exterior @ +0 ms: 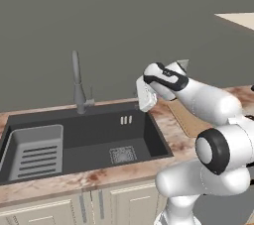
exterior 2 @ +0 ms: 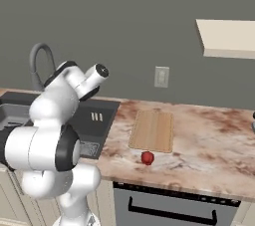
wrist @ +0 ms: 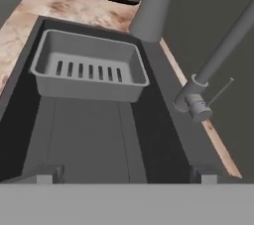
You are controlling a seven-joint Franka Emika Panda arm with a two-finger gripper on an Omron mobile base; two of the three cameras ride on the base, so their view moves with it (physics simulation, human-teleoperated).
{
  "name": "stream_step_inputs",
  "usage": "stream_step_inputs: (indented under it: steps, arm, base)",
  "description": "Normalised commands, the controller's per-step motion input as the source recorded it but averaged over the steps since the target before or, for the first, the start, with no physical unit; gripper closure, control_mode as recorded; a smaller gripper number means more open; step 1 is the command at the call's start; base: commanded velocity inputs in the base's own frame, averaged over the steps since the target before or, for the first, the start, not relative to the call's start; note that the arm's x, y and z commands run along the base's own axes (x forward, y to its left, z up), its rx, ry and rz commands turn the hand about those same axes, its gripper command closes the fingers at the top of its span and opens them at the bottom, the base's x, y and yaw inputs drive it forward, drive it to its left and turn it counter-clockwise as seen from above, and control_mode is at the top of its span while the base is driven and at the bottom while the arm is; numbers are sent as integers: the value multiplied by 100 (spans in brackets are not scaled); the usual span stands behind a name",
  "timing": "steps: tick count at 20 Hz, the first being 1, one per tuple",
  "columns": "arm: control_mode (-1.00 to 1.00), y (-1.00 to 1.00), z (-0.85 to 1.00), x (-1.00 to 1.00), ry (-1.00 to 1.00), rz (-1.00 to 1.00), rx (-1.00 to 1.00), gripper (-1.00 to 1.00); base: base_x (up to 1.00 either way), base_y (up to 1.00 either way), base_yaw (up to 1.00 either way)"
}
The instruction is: Turn on the sink faucet. Then move the bell pepper from the counter to the sink. Turn off the sink. Move the vegetable from the sink to the pot next to the stove. Finally move the pot to the front left burner.
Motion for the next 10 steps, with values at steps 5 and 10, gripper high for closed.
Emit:
stream_step_inputs:
  steps: [5,10]
  arm:
    - [-100,55,-7,47,-10,3,5,-100]
    - [-100,48,-10,41,-6,0,4,-100]
  base:
    - [0,0,0]
    - [0,0,0]
